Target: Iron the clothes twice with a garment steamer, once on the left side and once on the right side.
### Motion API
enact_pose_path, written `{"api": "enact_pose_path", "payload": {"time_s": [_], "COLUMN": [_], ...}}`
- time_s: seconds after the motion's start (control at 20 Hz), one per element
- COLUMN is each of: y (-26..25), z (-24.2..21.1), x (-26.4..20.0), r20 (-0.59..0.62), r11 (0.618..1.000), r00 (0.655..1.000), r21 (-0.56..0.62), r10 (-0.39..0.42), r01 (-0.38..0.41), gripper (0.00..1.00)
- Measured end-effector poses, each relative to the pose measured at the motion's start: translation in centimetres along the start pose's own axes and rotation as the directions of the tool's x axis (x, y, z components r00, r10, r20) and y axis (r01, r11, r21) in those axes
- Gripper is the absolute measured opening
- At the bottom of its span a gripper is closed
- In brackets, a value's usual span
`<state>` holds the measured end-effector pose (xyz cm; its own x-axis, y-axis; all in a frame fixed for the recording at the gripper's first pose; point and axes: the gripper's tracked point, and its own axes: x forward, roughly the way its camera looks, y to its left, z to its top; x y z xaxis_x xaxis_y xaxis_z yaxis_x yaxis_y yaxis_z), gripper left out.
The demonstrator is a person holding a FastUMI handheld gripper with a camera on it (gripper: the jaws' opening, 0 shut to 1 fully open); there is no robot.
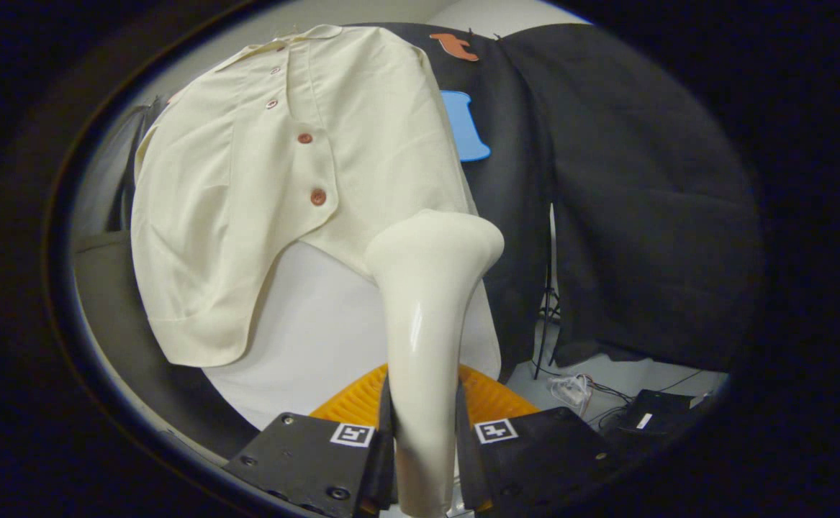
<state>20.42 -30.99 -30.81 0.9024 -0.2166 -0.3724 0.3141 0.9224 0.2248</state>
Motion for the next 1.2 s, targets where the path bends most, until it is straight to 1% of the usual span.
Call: {"api": "enact_pose_path", "payload": {"time_s": [0.15,0.3,0.45,0.7,0.9,1.05,1.2], "y": [0.9,2.0,3.7,7.8,12.1,15.4,17.7], "z": [-1.6,-2.5,-2.1,0.2,2.0,2.8,5.0], "x": [-1.5,-4.1,-7.7,-13.7,-18.6,-22.4,-25.6], "r20": [0.002,-0.007,0.035,0.120,0.183,0.210,0.264], "r11": [1.000,0.997,0.993,0.990,0.993,0.992,0.991], "r00": [1.000,0.998,0.994,0.985,0.979,0.977,0.964], "r21": [-0.023,-0.059,-0.066,-0.054,-0.060,-0.118,-0.134], "r10": [-0.021,-0.055,-0.099,-0.125,-0.089,-0.020,0.033], "r01": [0.021,0.055,0.101,0.132,0.102,0.046,0.003], "gripper": [0.36,0.36,0.37,0.37,0.37,0.36,0.36]}}
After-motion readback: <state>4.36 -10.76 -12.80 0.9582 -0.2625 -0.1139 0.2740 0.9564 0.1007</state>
